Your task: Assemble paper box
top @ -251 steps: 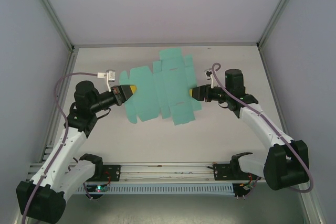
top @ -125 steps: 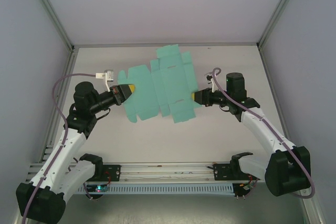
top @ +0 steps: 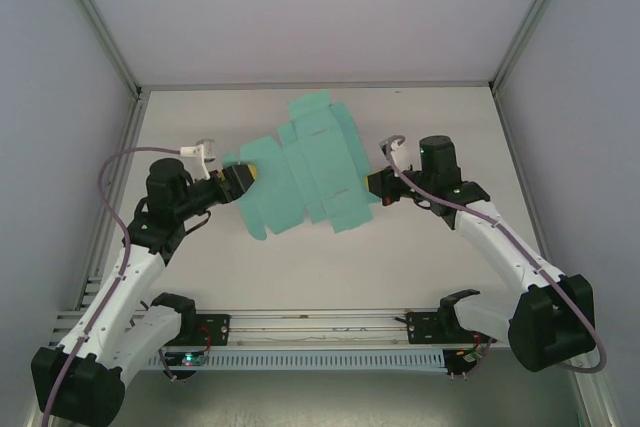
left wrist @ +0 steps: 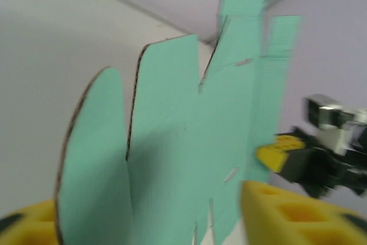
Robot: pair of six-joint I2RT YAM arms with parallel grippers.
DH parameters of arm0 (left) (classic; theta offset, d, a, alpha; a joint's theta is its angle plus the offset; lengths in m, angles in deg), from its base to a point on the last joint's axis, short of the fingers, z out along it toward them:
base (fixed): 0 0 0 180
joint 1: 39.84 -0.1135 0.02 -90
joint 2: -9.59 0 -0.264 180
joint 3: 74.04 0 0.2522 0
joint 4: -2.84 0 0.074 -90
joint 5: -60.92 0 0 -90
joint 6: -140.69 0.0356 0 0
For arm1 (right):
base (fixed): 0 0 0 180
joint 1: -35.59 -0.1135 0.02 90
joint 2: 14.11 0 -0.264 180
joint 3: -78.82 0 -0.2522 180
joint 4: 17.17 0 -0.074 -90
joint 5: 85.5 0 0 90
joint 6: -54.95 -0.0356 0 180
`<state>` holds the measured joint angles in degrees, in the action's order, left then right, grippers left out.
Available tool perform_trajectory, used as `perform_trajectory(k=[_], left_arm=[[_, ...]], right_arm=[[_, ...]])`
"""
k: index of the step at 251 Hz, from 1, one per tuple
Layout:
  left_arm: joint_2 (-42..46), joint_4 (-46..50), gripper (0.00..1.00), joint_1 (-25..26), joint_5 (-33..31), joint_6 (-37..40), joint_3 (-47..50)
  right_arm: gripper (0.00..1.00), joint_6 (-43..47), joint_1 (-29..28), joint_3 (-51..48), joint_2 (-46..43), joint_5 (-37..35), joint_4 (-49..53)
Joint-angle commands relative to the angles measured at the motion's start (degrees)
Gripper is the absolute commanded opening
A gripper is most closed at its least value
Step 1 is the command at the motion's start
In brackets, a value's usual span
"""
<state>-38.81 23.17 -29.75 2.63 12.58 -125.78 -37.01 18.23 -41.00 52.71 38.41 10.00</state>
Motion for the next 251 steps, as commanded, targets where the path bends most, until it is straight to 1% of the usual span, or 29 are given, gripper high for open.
perform_trajectory(k=[1, 20, 45, 59, 71, 109, 129, 149, 171, 192, 202, 224, 241, 251], left_arm=[[-0.25, 15.68, 1.00, 0.20, -15.74, 2.95, -0.49], [-0.97, 20.25, 1.00, 0.15, -21.08, 2.86, -0.84], [-2.98, 20.88, 1.00, 0.20, -20.95, 3.22, -1.81], [-5.02, 20.78, 1.00, 0.20, -19.39, 3.60, -3.23], [-7.18, 20.36, 1.00, 0.19, -17.33, 4.40, -4.81], [-15.59, 17.78, 1.00, 0.19, -11.11, 5.23, -10.28], [-20.52, 17.48, 1.00, 0.15, -6.97, 5.50, -14.19], [-24.45, 15.94, 1.00, 0.22, -3.15, 5.16, -17.20], [-28.39, 15.02, 1.00, 0.45, -1.00, 4.73, -20.55], [-31.81, 15.14, 1.00, 0.87, -0.14, 4.59, -23.75], [-33.59, 15.05, 0.98, 1.17, 0.45, 4.65, -25.09], [-37.63, 15.88, 0.90, 1.76, 1.14, 5.34, -28.46], [-40.74, 17.78, 0.80, 2.02, 1.65, 6.21, -31.63], [-42.31, 18.57, 0.76, 2.26, 2.28, 6.93, -33.10]], right_arm=[[0.00, 11.92, -4.42, 1.88, 2.16, -13.91, 5.81], [0.00, 16.84, -7.06, 2.64, 4.80, -19.40, 7.72], [0.00, 21.78, -8.87, 3.99, 9.35, -24.58, 7.79], [0.00, 23.86, -10.12, 4.61, 11.76, -28.87, 6.14], [0.00, 27.50, -11.54, 4.46, 13.68, -32.94, 3.50], [0.00, 43.96, -18.10, 4.85, 20.87, -48.26, -7.47], [0.00, 51.88, -20.69, 4.79, 24.25, -53.60, -14.32], [0.00, 55.32, -21.96, 4.21, 25.99, -54.95, -21.54], [0.00, 55.38, -22.79, 2.59, 25.93, -53.01, -28.60], [0.00, 54.71, -23.53, 2.28, 25.96, -52.19, -30.78], [0.00, 54.69, -23.89, 2.62, 26.12, -52.03, -30.30], [0.00, 55.08, -24.62, 3.02, 26.42, -51.81, -29.31], [0.00, 54.95, -24.82, 3.04, 26.69, -52.14, -29.01], [0.00, 54.95, -24.82, 3.03, 26.88, -52.19, -28.96]])
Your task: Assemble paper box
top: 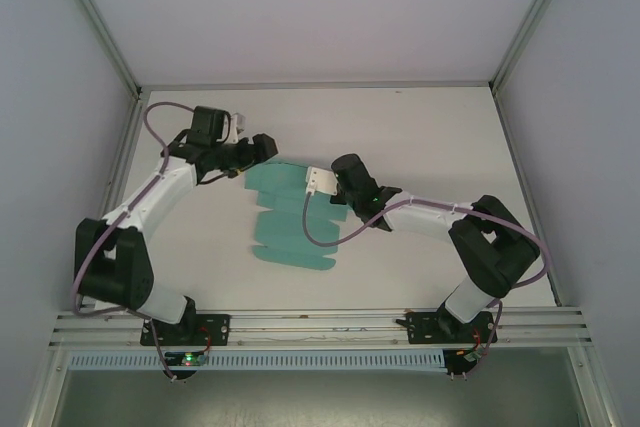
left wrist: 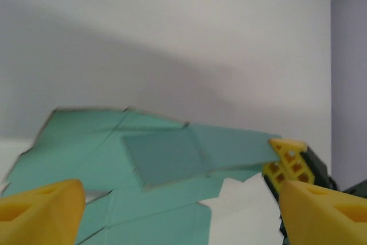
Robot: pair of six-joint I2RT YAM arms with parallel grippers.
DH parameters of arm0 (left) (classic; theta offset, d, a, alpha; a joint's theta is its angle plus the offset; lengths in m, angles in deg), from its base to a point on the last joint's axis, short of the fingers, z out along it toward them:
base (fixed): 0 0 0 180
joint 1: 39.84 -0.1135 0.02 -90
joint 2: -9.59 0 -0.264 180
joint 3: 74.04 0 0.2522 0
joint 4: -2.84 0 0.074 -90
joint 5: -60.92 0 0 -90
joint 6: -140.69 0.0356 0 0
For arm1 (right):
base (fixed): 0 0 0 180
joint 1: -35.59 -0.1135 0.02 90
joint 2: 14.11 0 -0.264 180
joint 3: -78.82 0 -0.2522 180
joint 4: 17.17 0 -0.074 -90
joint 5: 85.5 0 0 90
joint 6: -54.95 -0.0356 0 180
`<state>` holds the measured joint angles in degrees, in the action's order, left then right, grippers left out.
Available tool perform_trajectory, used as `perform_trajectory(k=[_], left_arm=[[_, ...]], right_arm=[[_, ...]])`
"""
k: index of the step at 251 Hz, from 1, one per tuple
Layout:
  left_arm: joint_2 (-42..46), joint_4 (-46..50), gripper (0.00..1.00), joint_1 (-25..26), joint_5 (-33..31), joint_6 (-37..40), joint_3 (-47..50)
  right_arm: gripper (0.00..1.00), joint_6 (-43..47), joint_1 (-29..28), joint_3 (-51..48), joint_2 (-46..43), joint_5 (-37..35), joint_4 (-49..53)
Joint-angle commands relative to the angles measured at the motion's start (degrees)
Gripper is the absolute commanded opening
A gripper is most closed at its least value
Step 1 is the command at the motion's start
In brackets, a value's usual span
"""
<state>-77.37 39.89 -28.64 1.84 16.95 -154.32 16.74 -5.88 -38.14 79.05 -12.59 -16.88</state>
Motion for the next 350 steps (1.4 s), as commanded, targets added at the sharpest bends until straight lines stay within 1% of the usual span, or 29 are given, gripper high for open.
perform_trajectory(k=[1, 18, 25, 40, 56, 87, 111, 140, 167, 181, 205, 227, 253, 295, 312, 328, 350], left_arm=[[-3.84, 1.89, 0.76, 1.17, 3.08, 2.59, -4.70], [-5.64, 3.37, 0.72, 1.62, 3.04, 4.15, -6.92], [-6.38, 4.54, 0.72, 1.87, 2.34, 4.97, -8.14], [-7.74, 6.93, 0.67, 2.49, 0.94, 6.28, -10.16], [-8.90, 8.03, 0.65, 3.32, 1.27, 6.53, -11.07], [-9.60, 8.37, 0.64, 5.15, 1.51, 5.98, -9.90], [-9.05, 8.37, 0.62, 6.09, 1.27, 4.63, -8.55], [-7.57, 7.28, 0.61, 6.29, -1.16, 2.73, -6.33], [-7.18, 3.00, 0.55, 6.35, 0.48, -0.82, -4.23], [-7.43, -0.56, 0.52, 6.41, 1.69, -3.40, -2.91], [-7.75, -5.92, 0.43, 6.46, 2.40, -7.92, -1.33], [-7.44, -12.03, 0.39, 6.57, 3.15, -12.30, 1.02], [-6.46, -18.41, 0.39, 6.56, 3.68, -15.67, 3.34], [-4.92, -20.73, 0.41, 6.56, 1.14, -16.59, 4.27], [-4.44, -23.60, 0.44, 6.55, 0.56, -18.39, 5.44], [-4.16, -27.65, 0.45, 6.51, 1.36, -19.82, 6.60], [-4.85, -26.62, 0.45, 6.63, 1.65, -19.62, 5.78]], right_arm=[[0.00, 1.16, -0.71, 0.14, 0.58, -1.20, -2.08], [0.00, 1.14, -0.71, 0.18, 0.78, -1.51, -1.87], [0.00, 1.02, -0.71, 0.22, 0.71, -1.63, -1.95], [0.00, 0.49, -0.71, 0.33, 0.94, -1.53, -1.90], [0.00, -0.37, -0.58, 0.69, 1.00, -1.62, -1.99], [0.00, -1.42, -0.45, 1.20, 1.08, -1.52, -1.69], [0.00, -1.91, -0.45, 1.48, 1.47, -2.41, -1.99], [0.00, -2.57, -0.58, 1.46, 1.20, -2.94, -2.17], [0.00, -3.51, -1.06, 0.92, 0.55, -2.49, -2.79], [0.00, -3.55, -1.49, 0.39, 0.28, -2.35, -3.58], [0.00, -3.46, -2.28, -0.91, -0.42, -1.88, -5.12], [0.00, -3.80, -2.90, -1.40, -0.76, -1.55, -4.89], [0.00, -4.44, -3.41, -2.11, -1.05, -1.31, -5.05], [0.00, -4.94, -3.66, -3.30, -1.76, 0.14, -5.30], [0.00, -4.94, -3.70, -3.50, -1.83, 0.28, -5.45], [0.00, -4.81, -3.70, -3.55, -1.76, 0.19, -5.42], [0.00, -4.63, -3.70, -3.51, -1.74, 0.14, -5.51]])
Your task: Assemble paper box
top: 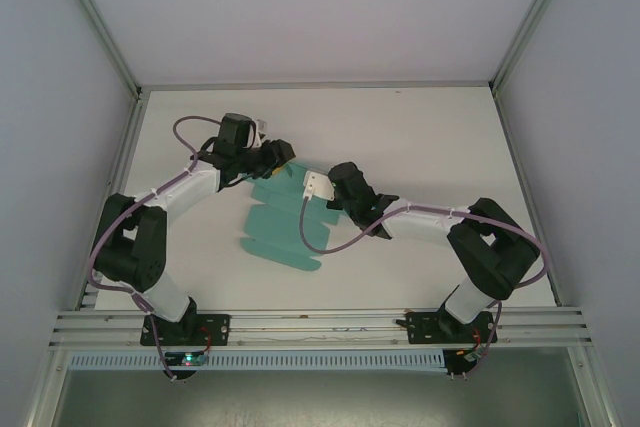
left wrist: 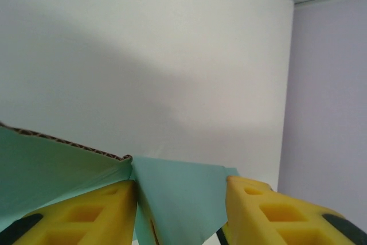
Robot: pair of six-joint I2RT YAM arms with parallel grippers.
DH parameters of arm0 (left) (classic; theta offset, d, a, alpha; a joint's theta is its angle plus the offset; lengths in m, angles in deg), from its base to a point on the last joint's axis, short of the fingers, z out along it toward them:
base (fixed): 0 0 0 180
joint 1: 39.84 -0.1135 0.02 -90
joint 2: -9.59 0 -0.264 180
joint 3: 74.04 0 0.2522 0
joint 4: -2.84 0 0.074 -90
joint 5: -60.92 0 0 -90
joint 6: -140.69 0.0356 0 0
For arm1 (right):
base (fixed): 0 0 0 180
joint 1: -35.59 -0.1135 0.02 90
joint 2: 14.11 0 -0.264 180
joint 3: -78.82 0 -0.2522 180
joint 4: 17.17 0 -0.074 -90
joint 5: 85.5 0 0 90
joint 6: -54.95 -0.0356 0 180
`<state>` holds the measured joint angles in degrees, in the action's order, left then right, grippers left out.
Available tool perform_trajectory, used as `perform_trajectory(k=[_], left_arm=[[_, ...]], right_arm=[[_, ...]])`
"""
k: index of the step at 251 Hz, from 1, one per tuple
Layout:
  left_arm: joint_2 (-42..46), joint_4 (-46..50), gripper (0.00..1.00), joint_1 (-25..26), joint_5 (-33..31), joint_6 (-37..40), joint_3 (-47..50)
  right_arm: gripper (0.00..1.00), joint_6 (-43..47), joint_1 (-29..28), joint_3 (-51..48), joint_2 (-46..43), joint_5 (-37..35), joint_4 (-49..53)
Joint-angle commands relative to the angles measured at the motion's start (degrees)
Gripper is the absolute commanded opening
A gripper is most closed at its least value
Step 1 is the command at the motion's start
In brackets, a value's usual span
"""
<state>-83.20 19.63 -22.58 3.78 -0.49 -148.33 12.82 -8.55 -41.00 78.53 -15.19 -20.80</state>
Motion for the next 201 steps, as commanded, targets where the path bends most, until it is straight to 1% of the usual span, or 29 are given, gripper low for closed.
perform_trajectory(k=[1, 29, 36, 48, 60, 73, 107, 119, 126, 130, 139, 140, 144, 165, 186, 201], left_arm=[[0.92, -6.23, 0.44, 0.49, -0.32, -2.17, -0.29], [-0.23, -4.43, 0.21, 0.92, 0.32, -1.66, -1.26], [-0.33, -4.28, 0.17, 1.10, 0.58, -1.68, -1.39], [-0.51, -3.07, 0.14, 1.37, 0.45, -1.22, -1.77], [-0.47, -1.28, 0.13, 1.56, -0.08, -0.42, -2.13], [-0.44, 0.75, 0.10, 1.64, -0.64, 0.65, -2.48], [0.52, 6.20, 0.10, 1.70, -2.18, 4.38, -3.23], [1.25, 9.21, 0.13, 1.65, -3.84, 6.63, -3.85], [1.83, 10.94, 0.18, 1.65, -5.06, 7.77, -4.11], [2.24, 11.66, 0.24, 1.63, -5.53, 8.49, -4.15], [3.25, 13.02, 0.46, 1.71, -6.45, 10.05, -4.11], [3.42, 13.17, 0.46, 1.67, -6.56, 10.22, -4.14], [3.89, 13.59, 0.52, 1.63, -6.85, 10.85, -4.09], [7.48, 16.70, 0.74, 1.55, -9.65, 13.99, -3.27], [11.87, 20.19, 0.88, 0.95, -14.51, 16.55, -1.02], [15.27, 22.34, 0.96, -0.11, -17.76, 17.83, 1.80]], right_arm=[[0.00, -0.74, -0.99, -0.63, -1.23, 2.73, -1.60], [0.00, -0.44, -0.99, -0.51, -1.23, 3.14, -1.53], [0.00, -0.50, -1.04, -0.45, -1.23, 3.04, -1.57], [0.00, -0.50, -1.04, -0.38, -1.17, 2.89, -1.60], [0.00, -0.39, -1.03, -0.57, -1.17, 2.79, -1.55], [0.00, -0.20, -1.03, -0.66, -1.23, 2.50, -1.63], [0.00, 0.23, -0.72, -1.07, -1.98, 1.86, -1.55], [0.00, 0.07, -0.52, -1.26, -2.53, 1.89, -1.53], [0.00, -0.02, -0.34, -1.36, -2.93, 2.01, -1.46], [0.00, -0.11, -0.25, -1.41, -3.08, 2.07, -1.31], [0.00, -0.32, 0.01, -1.42, -3.54, 2.05, -1.04], [0.00, -0.37, 0.06, -1.42, -3.57, 2.08, -1.01], [0.00, -0.46, 0.17, -1.42, -3.68, 1.95, -0.86], [0.00, -0.84, 0.84, -1.57, -4.47, 1.51, -0.21], [0.00, -1.04, 1.70, -2.05, -5.35, 1.42, -0.03], [0.00, -1.50, 2.36, -2.37, -6.11, 1.79, 0.25]])
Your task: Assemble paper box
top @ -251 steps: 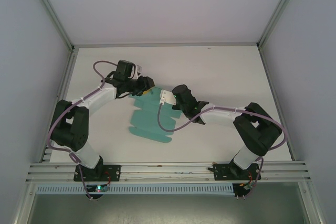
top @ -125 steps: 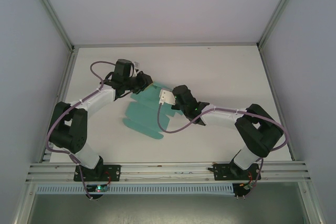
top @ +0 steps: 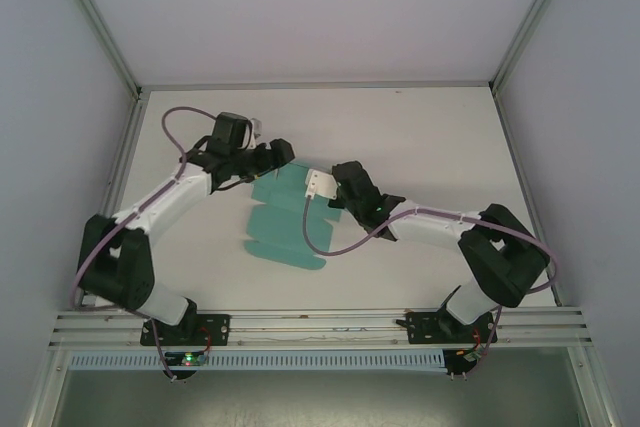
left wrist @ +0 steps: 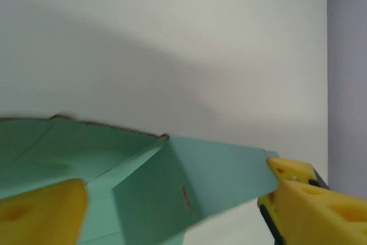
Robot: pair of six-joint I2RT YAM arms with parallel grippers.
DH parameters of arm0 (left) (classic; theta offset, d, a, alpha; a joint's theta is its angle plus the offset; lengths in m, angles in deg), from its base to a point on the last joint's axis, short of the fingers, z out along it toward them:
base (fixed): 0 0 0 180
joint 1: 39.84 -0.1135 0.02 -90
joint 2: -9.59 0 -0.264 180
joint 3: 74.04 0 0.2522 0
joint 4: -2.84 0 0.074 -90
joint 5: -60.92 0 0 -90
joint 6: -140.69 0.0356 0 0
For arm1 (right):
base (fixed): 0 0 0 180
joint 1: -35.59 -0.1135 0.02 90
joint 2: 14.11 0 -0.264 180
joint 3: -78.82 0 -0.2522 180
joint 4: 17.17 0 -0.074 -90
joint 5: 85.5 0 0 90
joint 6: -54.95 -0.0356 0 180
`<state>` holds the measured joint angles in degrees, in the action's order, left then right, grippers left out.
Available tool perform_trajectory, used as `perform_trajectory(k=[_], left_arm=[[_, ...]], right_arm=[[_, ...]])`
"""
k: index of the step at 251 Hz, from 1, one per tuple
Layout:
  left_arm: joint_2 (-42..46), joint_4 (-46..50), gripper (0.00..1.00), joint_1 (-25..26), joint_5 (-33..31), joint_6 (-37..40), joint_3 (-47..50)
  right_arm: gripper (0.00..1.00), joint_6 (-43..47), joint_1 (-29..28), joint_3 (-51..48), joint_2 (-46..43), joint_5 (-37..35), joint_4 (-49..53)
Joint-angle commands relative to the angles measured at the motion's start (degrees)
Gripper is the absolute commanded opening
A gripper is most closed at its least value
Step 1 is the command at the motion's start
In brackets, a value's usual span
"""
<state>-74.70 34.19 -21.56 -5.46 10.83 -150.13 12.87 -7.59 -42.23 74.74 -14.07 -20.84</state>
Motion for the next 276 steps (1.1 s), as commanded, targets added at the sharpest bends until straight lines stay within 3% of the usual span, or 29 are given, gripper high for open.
perform_trajectory(k=[1, 7, 59, 109, 122, 182, 237, 276], left_arm=[[6.99, 7.89, 0.96, -1.23, -8.73, 6.57, 3.78], [8.38, 8.65, 1.00, -1.75, -10.00, 6.78, 5.15], [16.33, 11.35, 1.00, -7.54, -15.42, 9.27, 16.47], [11.89, 4.36, 1.00, -9.04, -17.30, 6.81, 20.12], [9.72, 0.58, 0.96, -8.92, -16.85, 6.23, 20.22], [5.92, -16.67, 0.89, -8.99, -3.77, 8.33, 24.18], [3.00, -26.87, 0.84, -8.81, 7.84, 8.79, 26.68], [-1.39, -32.60, 0.73, -8.05, 13.70, 8.28, 26.07]], right_arm=[[0.00, -1.61, 1.46, -1.19, -2.35, 0.70, 0.29], [0.00, -1.81, 1.75, -1.31, -2.62, 0.96, 0.58], [0.00, -3.47, 3.42, -2.48, -4.46, 3.03, 0.89], [0.00, -5.28, 3.80, -2.23, -4.73, 6.45, 1.62], [0.00, -5.62, 3.80, -1.96, -4.35, 6.93, 1.61], [0.00, -6.92, 3.80, -0.81, -2.87, 7.56, 1.52], [0.00, -7.45, 3.74, -0.02, -1.79, 8.42, 1.62], [0.00, -7.41, 3.72, 0.50, -0.85, 8.98, 1.20]])
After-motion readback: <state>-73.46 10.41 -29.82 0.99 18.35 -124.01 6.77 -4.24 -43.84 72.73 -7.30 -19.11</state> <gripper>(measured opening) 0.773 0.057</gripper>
